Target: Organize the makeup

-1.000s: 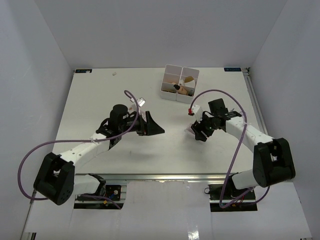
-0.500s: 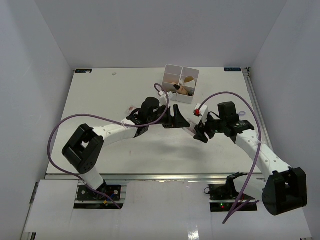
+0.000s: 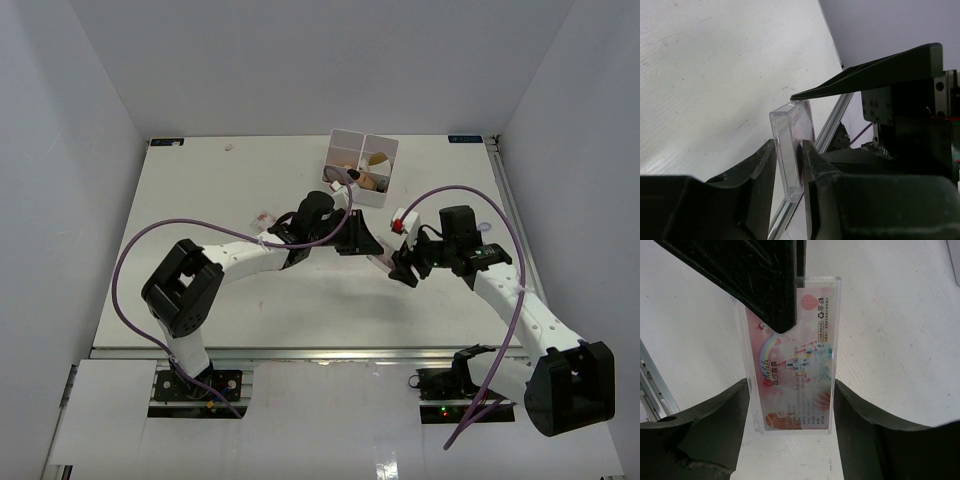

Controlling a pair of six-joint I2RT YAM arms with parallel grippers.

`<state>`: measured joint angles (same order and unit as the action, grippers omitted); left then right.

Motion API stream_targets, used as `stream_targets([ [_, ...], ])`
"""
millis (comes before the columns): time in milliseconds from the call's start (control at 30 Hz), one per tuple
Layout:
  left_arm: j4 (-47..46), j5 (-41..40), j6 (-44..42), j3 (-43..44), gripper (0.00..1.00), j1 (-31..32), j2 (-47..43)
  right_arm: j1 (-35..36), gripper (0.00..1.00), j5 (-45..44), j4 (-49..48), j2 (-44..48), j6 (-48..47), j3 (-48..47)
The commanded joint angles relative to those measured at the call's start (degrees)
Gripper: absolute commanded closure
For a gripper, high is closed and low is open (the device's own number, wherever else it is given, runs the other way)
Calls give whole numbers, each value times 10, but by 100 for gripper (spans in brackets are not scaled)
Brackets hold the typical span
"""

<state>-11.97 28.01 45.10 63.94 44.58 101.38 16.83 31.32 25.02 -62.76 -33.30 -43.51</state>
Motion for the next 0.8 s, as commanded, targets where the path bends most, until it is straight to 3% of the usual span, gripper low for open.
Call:
stream_targets([
  [0,15,15,-14,28,74,6,-3,-5,80,15,-25,14,4,1],
  [267,41,44,-32,35,100,6,-6,-7,73,11,-26,12,3,3],
  [300,48,44,-43,36,100,6,-8,-8,69,11,-26,12,2,3],
  [433,90,40,-81,45,100,6,-17,-10,30,22,-25,18,-3,4],
  [500,110,37,-106,47,100,6,-24,-9,16,29,-16,23,-10,2],
  [767,175,7,-200,36,100,6,-65,-11,2,71,64,34,-76,-39],
])
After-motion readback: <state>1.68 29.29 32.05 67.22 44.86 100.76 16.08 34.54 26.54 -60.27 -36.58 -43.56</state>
